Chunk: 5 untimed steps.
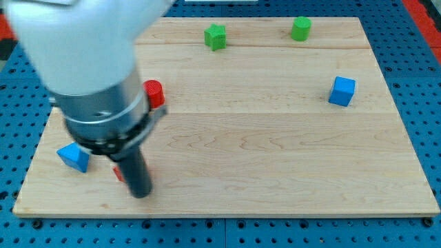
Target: Push the red blocks and yellow hexagon towards the top side
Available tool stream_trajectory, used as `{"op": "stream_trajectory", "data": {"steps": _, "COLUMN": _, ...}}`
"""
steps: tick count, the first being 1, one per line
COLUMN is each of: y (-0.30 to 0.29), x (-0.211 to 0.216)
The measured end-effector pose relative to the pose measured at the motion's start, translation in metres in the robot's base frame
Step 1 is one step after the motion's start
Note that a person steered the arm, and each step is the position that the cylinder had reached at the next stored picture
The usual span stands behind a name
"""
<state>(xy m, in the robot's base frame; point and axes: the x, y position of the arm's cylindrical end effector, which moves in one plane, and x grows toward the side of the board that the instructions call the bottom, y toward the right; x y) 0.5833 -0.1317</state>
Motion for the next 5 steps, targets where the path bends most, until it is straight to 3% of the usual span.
{"op": "stream_trajectory", "data": {"steps": 1, "y": -0.02, "x": -0.012}}
{"op": "stream_trajectory", "data": {"steps": 3, "y": -0.006, "x": -0.115}}
{"op": "stream_trajectory", "data": {"steps": 5, "y": -0.006, "x": -0.191}}
